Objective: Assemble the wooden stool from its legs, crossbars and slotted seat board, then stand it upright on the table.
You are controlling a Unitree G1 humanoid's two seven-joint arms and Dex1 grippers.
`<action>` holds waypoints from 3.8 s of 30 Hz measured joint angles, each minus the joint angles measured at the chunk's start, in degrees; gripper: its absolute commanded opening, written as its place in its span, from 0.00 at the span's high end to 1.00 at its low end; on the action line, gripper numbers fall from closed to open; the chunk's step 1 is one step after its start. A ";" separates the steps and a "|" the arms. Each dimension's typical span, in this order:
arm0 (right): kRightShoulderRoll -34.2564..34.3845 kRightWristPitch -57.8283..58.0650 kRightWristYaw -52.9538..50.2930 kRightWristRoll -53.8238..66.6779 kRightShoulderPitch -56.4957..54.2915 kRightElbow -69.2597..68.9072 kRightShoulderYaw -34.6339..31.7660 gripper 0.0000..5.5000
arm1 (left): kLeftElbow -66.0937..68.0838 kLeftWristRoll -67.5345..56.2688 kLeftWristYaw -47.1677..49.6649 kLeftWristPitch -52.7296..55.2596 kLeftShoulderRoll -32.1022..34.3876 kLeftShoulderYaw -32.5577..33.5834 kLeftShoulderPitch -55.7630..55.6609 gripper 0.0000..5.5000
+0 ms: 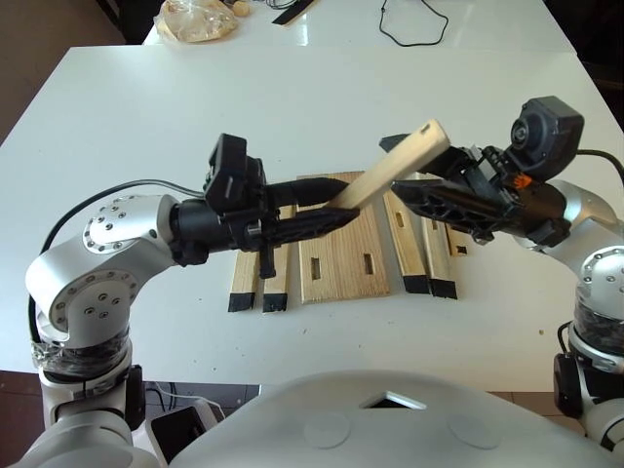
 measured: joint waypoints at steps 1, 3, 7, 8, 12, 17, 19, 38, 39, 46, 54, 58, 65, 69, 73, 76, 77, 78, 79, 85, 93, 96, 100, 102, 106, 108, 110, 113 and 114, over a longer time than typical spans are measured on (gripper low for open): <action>-0.13 0.00 0.28 -0.04 0.00 -0.02 0.12 0.43 | 0.00 0.00 -0.22 -0.21 0.32 -0.15 0.22 0.77; -0.30 0.00 0.91 -0.35 0.01 -0.12 0.41 0.47 | 0.01 0.00 -0.26 -0.75 0.88 -0.42 0.24 0.77; -0.99 -0.14 2.39 -3.25 0.24 -0.36 2.09 0.57 | 0.03 0.00 -0.26 -1.23 1.39 -1.17 0.24 0.77; -1.03 -0.17 2.64 -3.78 0.41 -0.42 2.43 0.60 | 0.03 -0.02 -0.28 -1.30 1.46 -1.40 0.24 0.77; -1.38 -0.66 4.07 -6.92 1.24 -0.95 3.48 0.71 | -0.01 -0.40 -0.59 -1.44 2.09 -2.03 0.49 0.77; -2.30 -2.29 7.00 -11.24 1.98 -1.38 5.11 0.76 | -0.31 -0.43 -0.87 -1.44 2.88 -2.76 1.35 0.77; -2.60 -2.98 7.97 -12.35 2.09 -1.43 5.43 0.76 | -0.41 -0.44 -0.89 -1.41 3.31 -2.91 1.41 0.77; -14.63 -17.85 19.81 -38.13 1.27 15.94 3.69 0.76 | 5.85 3.81 5.05 -4.00 2.67 -3.09 3.91 0.43; -17.31 -21.81 22.74 -42.42 1.58 19.67 3.62 0.76 | 5.70 5.28 5.07 -4.96 2.39 -3.23 5.09 0.43; -20.89 -40.21 29.67 -59.56 2.07 33.79 8.76 0.76 | 5.17 10.67 5.92 -8.16 0.48 -5.52 9.47 0.43; -18.86 -47.62 31.62 -63.07 0.01 38.58 11.14 0.76 | 4.38 12.55 6.36 -8.65 -0.87 -6.88 10.42 0.43; -18.78 -48.01 31.99 -63.05 -0.20 39.14 11.09 0.76 | 4.08 12.96 6.36 -8.66 -0.89 -6.98 10.89 0.43; -17.51 -48.05 32.02 -63.06 -0.40 39.46 11.31 0.76 | 3.86 14.02 6.38 -8.90 -1.17 -7.61 11.28 0.43; -16.95 -47.84 32.20 -63.05 0.27 39.00 11.58 0.76 | 3.87 14.21 6.38 -9.39 -1.36 -7.72 11.27 0.43; -17.07 -47.54 33.16 -63.07 0.69 39.02 11.58 0.76 | 3.87 14.25 6.41 -9.70 -1.37 -7.86 11.27 0.43; -17.63 -47.23 34.54 -63.08 1.08 39.33 11.69 0.76 | 3.87 14.32 7.04 -9.74 -1.43 -8.34 11.28 0.43; -17.76 -47.21 34.89 -63.08 1.13 39.36 11.70 0.76 | 3.86 14.41 7.20 -9.79 -1.54 -8.49 11.28 0.43; -17.88 -47.18 35.33 -63.08 1.11 39.40 11.75 0.76 | 3.85 14.58 7.25 -9.81 -1.63 -8.66 11.28 0.43; -18.03 -46.93 35.98 -63.01 0.88 39.67 12.05 0.76 | 3.84 14.81 7.34 -9.83 -1.69 -8.86 11.29 0.43; -17.60 -45.38 40.60 -63.22 -5.40 45.74 15.93 0.76 | 3.79 16.38 7.65 -10.26 -2.54 -9.86 11.54 0.43; -15.33 -48.62 44.29 -63.51 -11.97 56.89 19.34 0.76 | 3.82 17.23 7.11 -10.42 -2.57 -10.90 11.63 0.43; -14.86 -49.72 44.46 -63.51 -12.93 58.84 19.98 0.76 | 3.82 17.80 6.79 -10.43 -2.29 -11.04 11.80 0.43; -14.02 -50.58 44.32 -63.50 -13.16 60.43 20.30 0.76 | 3.83 17.96 5.96 -10.43 -2.01 -11.22 11.87 0.43; -13.46 -50.63 43.86 -63.50 -13.10 60.86 20.36 0.76 | 3.88 18.19 5.85 -10.44 -1.83 -11.27 11.87 0.43; -12.94 -50.59 41.60 -65.36 -12.05 60.98 21.03 0.67 | 4.01 19.18 5.75 -10.57 -1.75 -11.84 11.85 0.43; -11.54 -49.94 40.43 -66.66 -8.27 62.81 22.26 0.62 | 4.33 19.49 5.61 -10.71 -1.65 -11.94 12.07 0.43; -11.10 -49.88 40.38 -66.71 -8.32 62.49 22.36 0.58 | 4.75 20.23 5.45 -10.84 -1.65 -12.24 11.78 0.43; -10.83 -49.92 40.25 -66.77 -8.27 62.46 21.96 0.51 | 5.39 20.53 4.72 -11.01 -1.63 -12.47 11.67 0.43; -10.51 -49.91 39.62 -66.79 -8.24 62.56 21.60 0.50 | 5.58 20.86 4.63 -11.11 -1.63 -12.58 11.65 0.43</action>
